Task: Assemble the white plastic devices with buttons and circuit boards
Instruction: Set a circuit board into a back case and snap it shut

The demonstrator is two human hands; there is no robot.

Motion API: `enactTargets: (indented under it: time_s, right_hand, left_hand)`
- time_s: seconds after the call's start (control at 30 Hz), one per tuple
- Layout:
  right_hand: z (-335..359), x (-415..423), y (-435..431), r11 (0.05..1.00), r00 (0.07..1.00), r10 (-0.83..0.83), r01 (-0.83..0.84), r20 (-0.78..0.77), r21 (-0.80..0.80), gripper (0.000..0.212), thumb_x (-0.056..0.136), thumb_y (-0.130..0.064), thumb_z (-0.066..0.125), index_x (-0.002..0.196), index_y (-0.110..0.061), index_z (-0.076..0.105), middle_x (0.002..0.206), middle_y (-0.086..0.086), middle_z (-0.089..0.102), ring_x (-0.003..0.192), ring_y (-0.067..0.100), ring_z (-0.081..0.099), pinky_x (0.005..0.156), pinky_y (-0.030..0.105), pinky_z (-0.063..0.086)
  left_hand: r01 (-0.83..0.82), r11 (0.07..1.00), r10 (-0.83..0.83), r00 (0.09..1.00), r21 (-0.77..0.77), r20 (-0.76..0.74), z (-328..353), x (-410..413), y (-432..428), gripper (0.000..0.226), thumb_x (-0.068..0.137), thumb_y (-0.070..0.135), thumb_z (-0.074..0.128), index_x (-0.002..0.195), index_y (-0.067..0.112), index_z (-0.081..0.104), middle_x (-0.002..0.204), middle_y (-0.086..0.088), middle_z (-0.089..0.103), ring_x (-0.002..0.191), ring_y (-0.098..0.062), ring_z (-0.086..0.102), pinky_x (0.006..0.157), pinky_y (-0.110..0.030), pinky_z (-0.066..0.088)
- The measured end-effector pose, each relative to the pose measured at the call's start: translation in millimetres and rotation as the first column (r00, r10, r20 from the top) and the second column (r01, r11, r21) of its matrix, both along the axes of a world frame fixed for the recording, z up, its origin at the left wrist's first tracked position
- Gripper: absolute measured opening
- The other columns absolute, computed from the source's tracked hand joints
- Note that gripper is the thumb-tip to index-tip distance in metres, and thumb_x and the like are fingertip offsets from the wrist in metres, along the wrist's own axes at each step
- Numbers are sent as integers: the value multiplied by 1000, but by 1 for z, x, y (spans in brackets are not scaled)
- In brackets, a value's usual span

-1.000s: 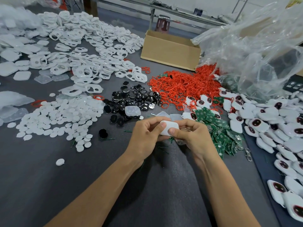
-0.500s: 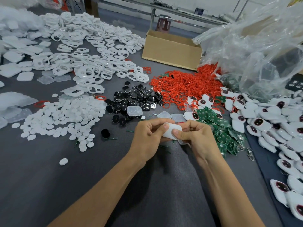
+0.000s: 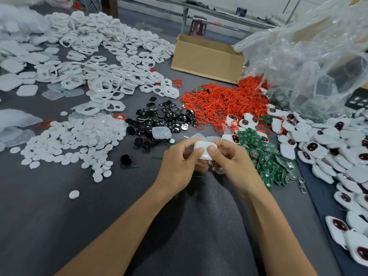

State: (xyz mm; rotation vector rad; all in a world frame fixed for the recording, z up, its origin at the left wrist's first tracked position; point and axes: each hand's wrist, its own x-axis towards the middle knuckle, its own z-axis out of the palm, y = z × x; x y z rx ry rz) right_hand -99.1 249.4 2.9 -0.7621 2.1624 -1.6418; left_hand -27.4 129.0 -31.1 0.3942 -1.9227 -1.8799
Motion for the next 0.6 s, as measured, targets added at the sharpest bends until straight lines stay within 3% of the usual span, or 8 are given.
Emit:
enactTargets:
  time_s: [0.13,0.23,0.37,0.5,0.6]
  right_hand:
    - [0,-2,3,991,994,103,-106,48,77,7,95,-7,51,93,-6,58,65,6,60,51,9,54,50,17,45]
    - [-6,-2,2,985,994,102,-106,36,138,8,98,-10,48,89,-9,48,62,5,57,49,11,51,47,20,40]
    - [-11,-1,-2,990,998,47,-42,-35,135,16,95,-10,52,83,-17,45,62,0,57,50,3,48,57,23,36]
    - [-13,0,-4,993,997,15,-7,-73,119,17,94,-7,53,82,-14,44,65,9,53,58,16,46,61,32,35]
    - [-12,0,-3,994,997,1,8,-81,111,20,94,-7,54,78,-15,44,66,13,50,62,20,43,63,35,33]
  left_hand:
    - [-1,987,4,1000,-164,18,1,3,2,20,97,14,54,115,11,63,73,-6,71,52,-13,64,57,-25,55]
    - [4,962,2,1000,-272,22,2,3,3,17,97,13,52,111,16,62,69,-1,68,46,-2,55,53,-16,46]
    - [4,969,-1,1000,-248,15,3,5,3,19,96,12,54,113,12,62,71,1,66,51,-3,55,59,-24,46]
    - [-7,974,10,1000,-224,11,3,6,2,20,95,12,56,114,13,63,70,5,65,54,-6,57,60,-29,49]
    - [-3,980,5,1000,-200,10,2,6,2,20,95,12,56,114,13,63,69,7,65,51,-6,58,55,-24,47]
